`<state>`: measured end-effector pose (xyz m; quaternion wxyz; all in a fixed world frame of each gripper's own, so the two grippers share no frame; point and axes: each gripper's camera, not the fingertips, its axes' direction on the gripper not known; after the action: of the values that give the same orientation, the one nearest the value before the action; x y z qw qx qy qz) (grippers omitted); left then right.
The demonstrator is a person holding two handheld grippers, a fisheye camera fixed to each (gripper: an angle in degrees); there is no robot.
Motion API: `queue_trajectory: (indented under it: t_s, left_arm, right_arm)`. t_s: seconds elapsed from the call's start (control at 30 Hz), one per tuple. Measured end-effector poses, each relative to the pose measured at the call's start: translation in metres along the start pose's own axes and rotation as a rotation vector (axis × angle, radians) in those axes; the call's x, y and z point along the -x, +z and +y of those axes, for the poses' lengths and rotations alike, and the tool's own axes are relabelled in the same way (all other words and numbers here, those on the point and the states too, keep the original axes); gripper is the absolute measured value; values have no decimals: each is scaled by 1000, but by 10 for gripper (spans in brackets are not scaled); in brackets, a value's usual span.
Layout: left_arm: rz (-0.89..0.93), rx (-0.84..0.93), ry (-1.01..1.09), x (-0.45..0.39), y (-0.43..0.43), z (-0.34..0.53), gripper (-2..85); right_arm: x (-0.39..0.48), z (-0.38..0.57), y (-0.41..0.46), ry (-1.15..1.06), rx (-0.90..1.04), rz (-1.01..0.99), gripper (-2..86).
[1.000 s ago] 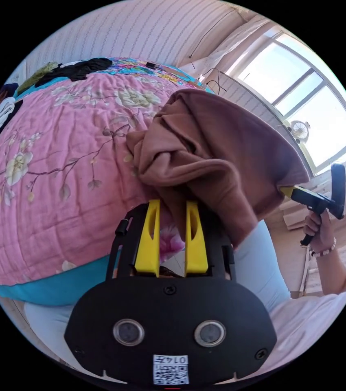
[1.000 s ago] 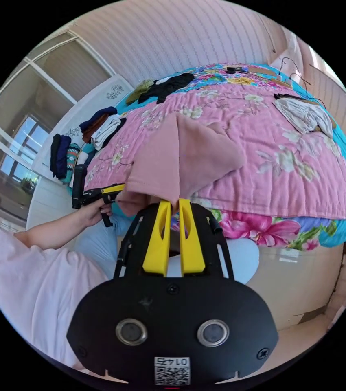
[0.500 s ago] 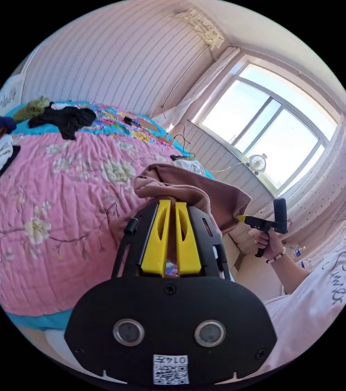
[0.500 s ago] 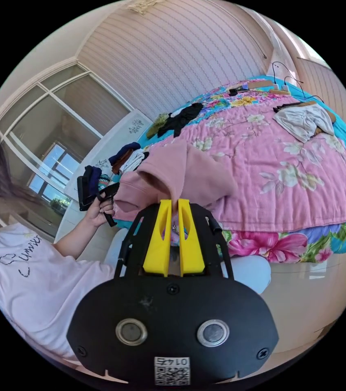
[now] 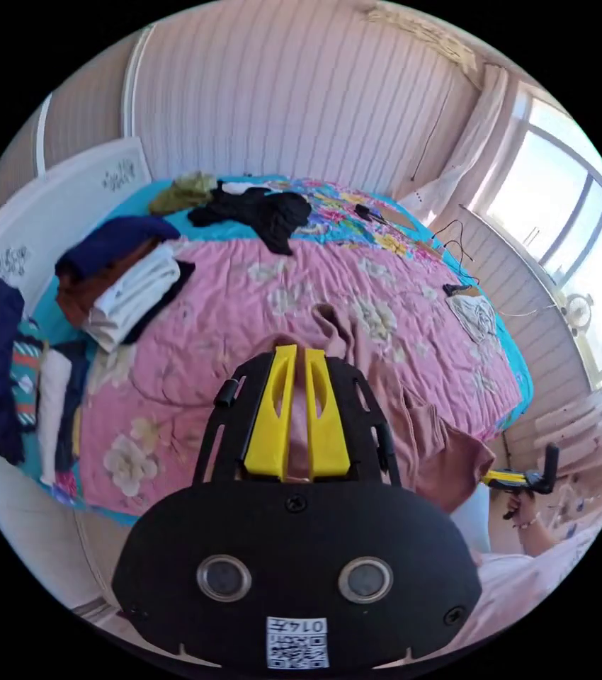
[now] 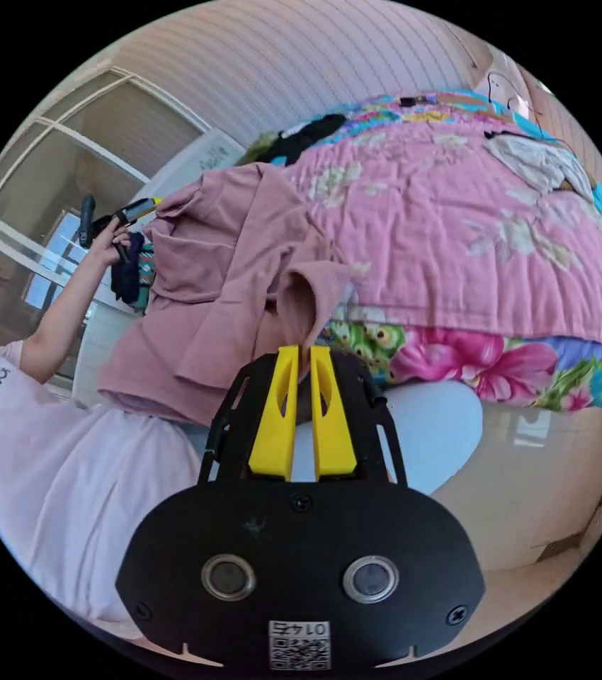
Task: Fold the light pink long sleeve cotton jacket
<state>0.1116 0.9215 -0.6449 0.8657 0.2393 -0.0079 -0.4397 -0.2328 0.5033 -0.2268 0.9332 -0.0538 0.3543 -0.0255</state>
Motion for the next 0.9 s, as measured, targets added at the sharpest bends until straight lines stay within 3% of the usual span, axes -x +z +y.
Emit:
queue_trajectory:
  t_s: [0.1, 0.2, 0.3, 0.37, 0.47, 0.6, 0.77, 0.9]
  left_arm:
    - [-47, 88, -74, 25, 7, 67, -7]
    - [-48, 103, -154, 39, 2, 111, 1]
    - [-78, 88, -57, 20, -4, 121, 27]
    - [-121, 78, 76, -6, -1, 116, 40]
    - [-109, 111, 221, -42, 25, 102, 58]
    - [-138, 302, 273, -51, 89, 93, 70]
    - [-42, 243, 250, -31, 66, 88, 4]
    - [139, 27, 46, 27, -23, 79, -8]
  right_arm:
    - [-12, -9, 25, 76, 97, 4, 7]
    - [-18, -29, 11, 118, 46, 30, 7]
    - [7, -63, -13, 49, -100, 157, 14]
    - [31, -92, -7, -59, -109, 131, 23]
    - [60, -139, 40, -142, -1, 10, 68]
    - [81, -181, 135, -151, 208, 76, 96]
    - [92, -206, 126, -224, 235, 85, 38]
    - [78, -227, 39, -267, 89, -50, 18]
